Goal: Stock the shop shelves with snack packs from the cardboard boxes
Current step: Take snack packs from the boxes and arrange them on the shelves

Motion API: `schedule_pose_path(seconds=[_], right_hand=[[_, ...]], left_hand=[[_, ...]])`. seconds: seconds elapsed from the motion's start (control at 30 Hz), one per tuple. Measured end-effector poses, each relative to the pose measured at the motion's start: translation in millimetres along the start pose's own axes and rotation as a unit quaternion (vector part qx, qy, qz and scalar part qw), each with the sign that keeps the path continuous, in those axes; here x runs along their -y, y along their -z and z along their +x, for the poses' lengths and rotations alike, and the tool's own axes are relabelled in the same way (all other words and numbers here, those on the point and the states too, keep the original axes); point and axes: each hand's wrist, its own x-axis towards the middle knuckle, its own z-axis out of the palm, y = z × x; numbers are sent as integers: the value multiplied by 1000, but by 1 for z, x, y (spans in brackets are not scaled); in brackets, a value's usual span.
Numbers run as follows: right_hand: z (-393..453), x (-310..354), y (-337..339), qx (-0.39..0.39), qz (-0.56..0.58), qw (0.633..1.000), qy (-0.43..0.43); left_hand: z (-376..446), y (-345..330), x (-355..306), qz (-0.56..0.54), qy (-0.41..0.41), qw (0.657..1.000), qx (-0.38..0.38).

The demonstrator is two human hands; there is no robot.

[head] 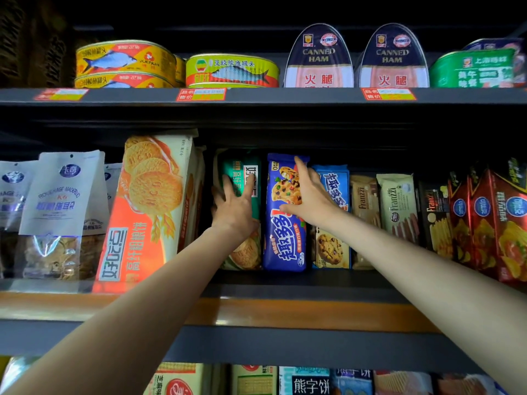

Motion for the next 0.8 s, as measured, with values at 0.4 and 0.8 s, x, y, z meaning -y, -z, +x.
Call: schedule_pose_path(seconds=[0.4,0.8], right_hand=[[6,15,-7,83,-49,993,-68],[9,10,3,125,-50,988,-77]], left_hand=[[20,-4,3,3,-9,1000,-18],[28,-8,7,-21,-28,999,29]])
